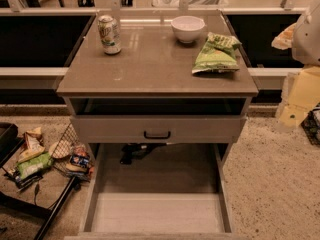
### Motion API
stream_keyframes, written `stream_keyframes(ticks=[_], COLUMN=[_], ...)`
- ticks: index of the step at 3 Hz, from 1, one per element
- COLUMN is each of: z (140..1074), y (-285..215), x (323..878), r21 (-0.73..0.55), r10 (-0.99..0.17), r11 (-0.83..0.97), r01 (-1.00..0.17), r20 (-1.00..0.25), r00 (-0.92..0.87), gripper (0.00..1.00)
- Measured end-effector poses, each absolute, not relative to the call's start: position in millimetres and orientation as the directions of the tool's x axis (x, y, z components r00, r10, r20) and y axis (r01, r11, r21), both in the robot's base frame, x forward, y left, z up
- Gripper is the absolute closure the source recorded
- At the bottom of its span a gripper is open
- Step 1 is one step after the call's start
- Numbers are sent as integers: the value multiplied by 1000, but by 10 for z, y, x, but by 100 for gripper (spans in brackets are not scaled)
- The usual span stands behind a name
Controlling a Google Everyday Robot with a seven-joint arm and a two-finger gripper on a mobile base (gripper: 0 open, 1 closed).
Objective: Place green jalapeno chip bag into middle drawer
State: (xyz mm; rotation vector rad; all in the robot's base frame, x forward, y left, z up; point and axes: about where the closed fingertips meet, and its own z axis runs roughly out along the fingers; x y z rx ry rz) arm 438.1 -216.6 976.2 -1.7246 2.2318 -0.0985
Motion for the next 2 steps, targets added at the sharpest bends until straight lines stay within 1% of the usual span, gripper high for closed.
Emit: stream_keyframes(ticks=[1, 2], z=[9762, 9648], y=[-2166, -2165], x=[4381, 4708], r21=[-246, -259], r10=[-953, -932], r11=[270, 311], r01=[-931, -914], r20=[-207, -270], r00=[-221, -240], gripper=[0, 0])
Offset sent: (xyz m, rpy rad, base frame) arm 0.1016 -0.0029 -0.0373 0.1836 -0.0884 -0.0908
